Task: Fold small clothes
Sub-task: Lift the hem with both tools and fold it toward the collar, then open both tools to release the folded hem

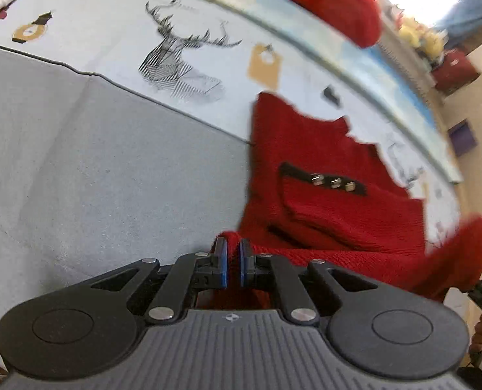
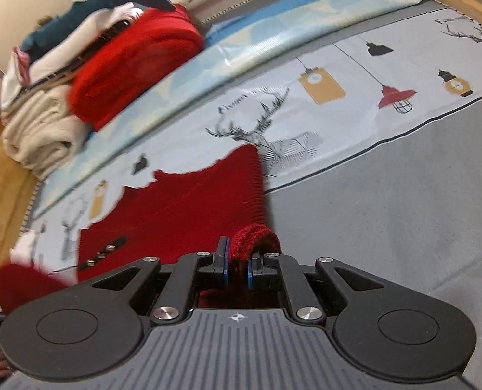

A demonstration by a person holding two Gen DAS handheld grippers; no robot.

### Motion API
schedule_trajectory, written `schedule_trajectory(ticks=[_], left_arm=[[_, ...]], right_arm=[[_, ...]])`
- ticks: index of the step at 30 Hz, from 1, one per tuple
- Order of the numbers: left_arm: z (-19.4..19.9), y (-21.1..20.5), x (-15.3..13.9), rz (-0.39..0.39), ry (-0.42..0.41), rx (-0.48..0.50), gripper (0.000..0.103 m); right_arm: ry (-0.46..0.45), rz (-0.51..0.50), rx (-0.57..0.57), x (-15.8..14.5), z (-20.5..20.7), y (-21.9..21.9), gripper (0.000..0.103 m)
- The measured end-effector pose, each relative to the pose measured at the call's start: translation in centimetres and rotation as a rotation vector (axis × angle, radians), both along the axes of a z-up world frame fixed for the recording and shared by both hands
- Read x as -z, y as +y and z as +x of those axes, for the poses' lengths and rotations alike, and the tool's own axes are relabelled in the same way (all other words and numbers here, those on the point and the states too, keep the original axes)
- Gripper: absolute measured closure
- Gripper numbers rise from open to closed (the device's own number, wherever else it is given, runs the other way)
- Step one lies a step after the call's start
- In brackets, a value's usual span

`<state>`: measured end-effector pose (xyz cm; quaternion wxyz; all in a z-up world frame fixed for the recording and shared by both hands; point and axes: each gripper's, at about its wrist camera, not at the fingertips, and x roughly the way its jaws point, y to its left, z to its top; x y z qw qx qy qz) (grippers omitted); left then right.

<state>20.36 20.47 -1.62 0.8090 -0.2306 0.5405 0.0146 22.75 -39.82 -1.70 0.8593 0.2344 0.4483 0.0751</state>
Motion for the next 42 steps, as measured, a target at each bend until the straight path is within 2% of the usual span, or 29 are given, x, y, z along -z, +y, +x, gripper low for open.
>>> schedule_trajectory(ticks=[2, 4, 9, 12, 14, 15, 17, 19, 21, 24, 25, 27, 33, 35, 38, 42], left_arm=[[0.4, -0.2, 0.3, 0.009, 0.000, 0.015, 0.096], [0.6, -0.1, 0.5, 0.018, 0.000, 0.011, 0.095], [0.3, 1.5, 0.5, 0.035, -0.006, -0.067, 0.093], [-0.3, 2.5, 0.1, 0.015, -0.028, -0.091, 0.093], [-0.7, 2.8, -0.2, 0.016, -0.042, -0.093, 0.093], [-1.0, 2.9, -0.4, 0.017, -0.049, -0.095, 0.093], [-1.3, 3.1, -0.6, 0.009, -0.058, -0.099, 0.092], [-1.6, 3.2, -0.8, -0.003, -0.065, -0.096, 0.088], [-1.6, 2.8, -0.8, -0.011, -0.065, -0.084, 0.075], [-1.3, 1.7, -0.7, -0.009, -0.061, -0.037, 0.064], [-1.1, 1.2, -0.6, -0.004, -0.060, -0.016, 0.061], [-0.8, 0.1, -0.4, 0.016, -0.055, 0.025, 0.051], [0.6, -2.0, 0.5, 0.070, -0.036, 0.082, 0.045], [1.1, -2.3, 0.7, 0.085, -0.034, 0.091, 0.042], [1.8, -2.8, 0.9, 0.111, -0.049, 0.098, 0.031], [2.8, -3.2, 0.9, 0.139, -0.080, 0.112, 0.031]], right_arm=[[0.051, -0.024, 0.008, 1.5, 0.6, 0.4, 0.093], [0.059, 0.001, 0.030, 2.3, 1.3, 0.5, 0.093], [0.090, -0.050, 0.023, 3.6, 2.1, 1.0, 0.090], [0.058, -0.047, 0.033, 3.4, 1.7, 0.4, 0.084], [0.034, -0.054, 0.056, 3.1, 1.2, -0.1, 0.074], [0.014, -0.085, 0.087, 2.7, 0.9, -0.3, 0.068], [-0.009, -0.083, 0.147, 2.3, 0.2, -1.4, 0.064], [-0.011, -0.023, 0.206, 2.3, -0.3, -2.7, 0.064], [0.001, 0.012, 0.224, 2.6, -0.7, -3.3, 0.063], [0.022, 0.053, 0.156, 3.0, -0.8, -2.9, 0.062], [0.029, 0.057, 0.124, 3.2, -0.6, -2.5, 0.059], [0.041, 0.030, 0.062, 3.4, -0.5, -1.6, 0.055], [0.099, -0.054, -0.027, 4.5, 0.5, 0.4, 0.042], [0.116, -0.083, -0.044, 5.0, 0.9, 0.9, 0.041], [0.138, -0.124, -0.073, 5.7, 1.5, 1.6, 0.041], [0.148, -0.160, -0.109, 6.4, 2.4, 2.7, 0.041]])
